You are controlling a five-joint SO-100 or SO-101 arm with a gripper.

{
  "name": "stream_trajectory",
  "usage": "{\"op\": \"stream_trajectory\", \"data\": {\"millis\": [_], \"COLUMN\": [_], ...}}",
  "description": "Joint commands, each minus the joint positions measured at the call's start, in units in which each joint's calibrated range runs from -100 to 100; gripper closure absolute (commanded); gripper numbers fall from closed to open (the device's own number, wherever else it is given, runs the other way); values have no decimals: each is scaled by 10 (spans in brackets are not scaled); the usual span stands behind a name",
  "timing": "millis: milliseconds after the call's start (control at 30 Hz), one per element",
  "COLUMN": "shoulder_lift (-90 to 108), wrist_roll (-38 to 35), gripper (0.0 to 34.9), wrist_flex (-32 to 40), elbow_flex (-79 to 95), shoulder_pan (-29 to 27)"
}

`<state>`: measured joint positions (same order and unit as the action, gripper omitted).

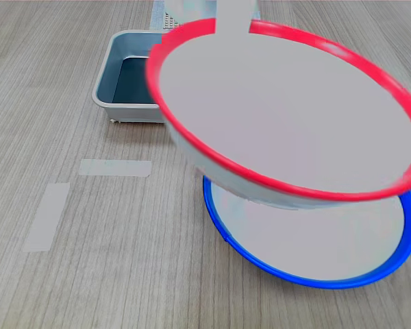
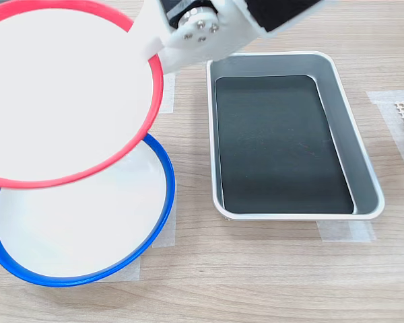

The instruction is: Lift the stacked dish and set it down on the table.

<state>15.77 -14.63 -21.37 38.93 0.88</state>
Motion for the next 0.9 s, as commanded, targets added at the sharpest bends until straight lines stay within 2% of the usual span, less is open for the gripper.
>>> {"op": "stream_trajectory", "data": {"millis": [0,267,367,867], "shoulder_lift": [36,2,-25,-135], "wrist_roll": [1,-36,-51,-60], "gripper": [349,349,349,349], "wrist_flex": [30,55,56,90], "elbow_flex": [14,46,51,10], "shoulder_pan": [-64,-173,-197,-194]}}
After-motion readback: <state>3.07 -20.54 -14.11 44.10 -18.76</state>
